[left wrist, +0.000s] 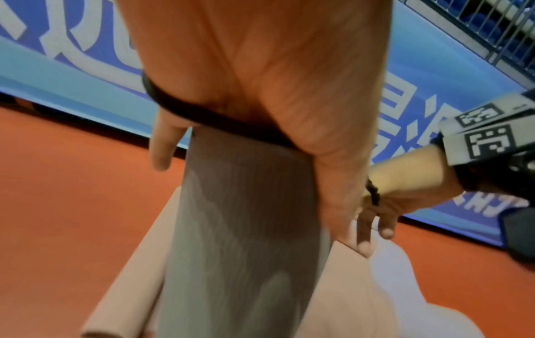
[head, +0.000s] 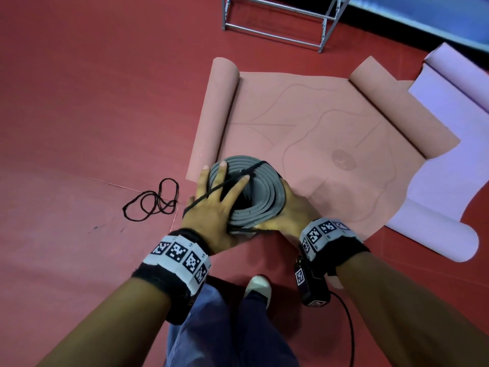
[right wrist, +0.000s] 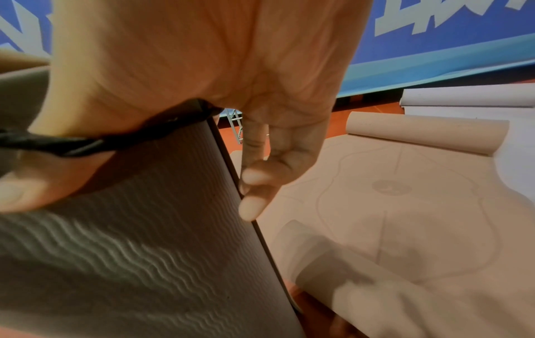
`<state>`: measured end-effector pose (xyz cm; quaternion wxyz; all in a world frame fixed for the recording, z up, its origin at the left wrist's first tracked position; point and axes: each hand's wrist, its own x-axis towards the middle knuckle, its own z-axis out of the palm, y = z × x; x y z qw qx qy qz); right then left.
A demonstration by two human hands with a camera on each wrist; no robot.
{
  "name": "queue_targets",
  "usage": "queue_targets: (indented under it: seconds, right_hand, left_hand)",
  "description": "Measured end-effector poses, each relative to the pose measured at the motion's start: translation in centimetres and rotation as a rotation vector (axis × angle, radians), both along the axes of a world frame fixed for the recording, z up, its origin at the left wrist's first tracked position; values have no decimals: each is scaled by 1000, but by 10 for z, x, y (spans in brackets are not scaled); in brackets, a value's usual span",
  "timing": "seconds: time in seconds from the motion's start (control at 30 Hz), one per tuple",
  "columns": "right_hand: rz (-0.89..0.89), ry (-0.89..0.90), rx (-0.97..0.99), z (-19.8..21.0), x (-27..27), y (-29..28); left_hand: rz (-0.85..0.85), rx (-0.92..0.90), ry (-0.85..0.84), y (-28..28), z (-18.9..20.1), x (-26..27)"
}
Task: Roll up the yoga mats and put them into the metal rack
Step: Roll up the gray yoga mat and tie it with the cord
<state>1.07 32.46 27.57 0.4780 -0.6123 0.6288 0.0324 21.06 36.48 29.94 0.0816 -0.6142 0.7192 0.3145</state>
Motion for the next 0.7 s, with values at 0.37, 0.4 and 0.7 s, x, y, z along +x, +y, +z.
queue_targets:
  seconds: [0.37,0.4,0.7]
  right_hand:
    - [75,-43,30,-10,-9,6]
    - [95,-29,19,-12,-7,7]
    - [28,-59,-57,-40,4,17]
  left_hand:
    - [242,-100,498,19,-20,17]
    - [233,-93,489,19,-20,19]
    - [197,49,459,3,-17,23]
